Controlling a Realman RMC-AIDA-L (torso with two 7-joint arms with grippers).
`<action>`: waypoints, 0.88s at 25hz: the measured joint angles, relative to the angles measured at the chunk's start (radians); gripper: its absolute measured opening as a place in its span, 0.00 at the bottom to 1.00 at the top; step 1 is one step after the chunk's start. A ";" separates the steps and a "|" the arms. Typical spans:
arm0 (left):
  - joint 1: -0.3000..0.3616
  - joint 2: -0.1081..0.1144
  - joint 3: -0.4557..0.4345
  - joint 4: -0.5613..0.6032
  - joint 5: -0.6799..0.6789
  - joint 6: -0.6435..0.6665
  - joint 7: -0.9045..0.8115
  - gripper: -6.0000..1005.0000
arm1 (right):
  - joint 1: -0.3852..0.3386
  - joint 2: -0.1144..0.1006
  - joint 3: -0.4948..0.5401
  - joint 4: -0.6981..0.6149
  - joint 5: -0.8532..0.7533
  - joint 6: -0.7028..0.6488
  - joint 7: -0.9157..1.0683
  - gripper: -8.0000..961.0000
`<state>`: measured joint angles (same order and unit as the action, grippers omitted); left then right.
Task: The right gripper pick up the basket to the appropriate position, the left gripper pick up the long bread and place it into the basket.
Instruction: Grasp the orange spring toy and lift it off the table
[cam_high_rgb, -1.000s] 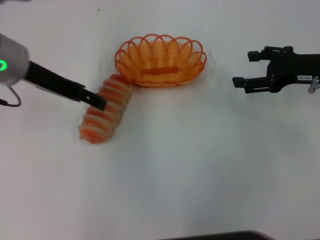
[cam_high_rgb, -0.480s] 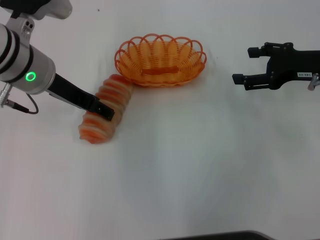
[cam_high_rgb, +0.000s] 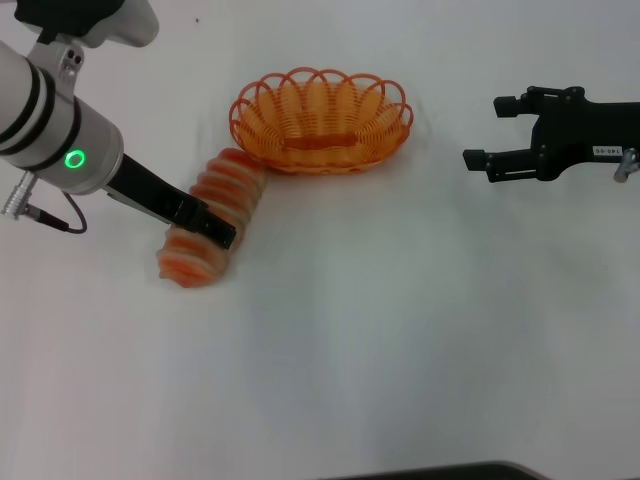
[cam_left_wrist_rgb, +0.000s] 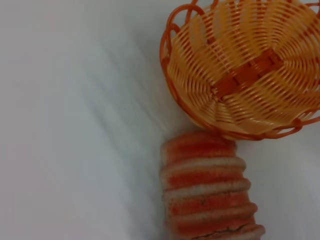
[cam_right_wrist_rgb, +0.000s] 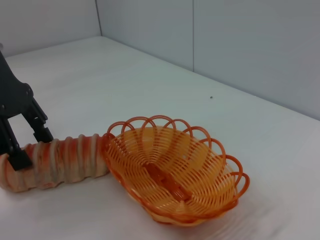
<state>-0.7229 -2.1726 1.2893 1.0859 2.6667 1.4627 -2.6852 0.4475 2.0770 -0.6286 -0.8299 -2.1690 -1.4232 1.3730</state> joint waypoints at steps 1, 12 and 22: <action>0.000 0.000 0.010 -0.001 0.002 -0.006 -0.004 0.90 | 0.000 0.000 0.000 0.000 0.000 0.000 0.000 0.95; 0.002 0.002 0.048 -0.006 0.005 -0.027 -0.021 0.90 | -0.002 0.000 0.004 0.000 0.000 -0.001 0.000 0.95; -0.007 0.003 0.074 -0.002 0.006 -0.019 -0.022 0.80 | -0.003 0.000 0.007 0.000 0.000 0.001 0.000 0.95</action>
<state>-0.7294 -2.1696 1.3628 1.0839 2.6724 1.4441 -2.7074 0.4448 2.0770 -0.6212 -0.8299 -2.1690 -1.4220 1.3729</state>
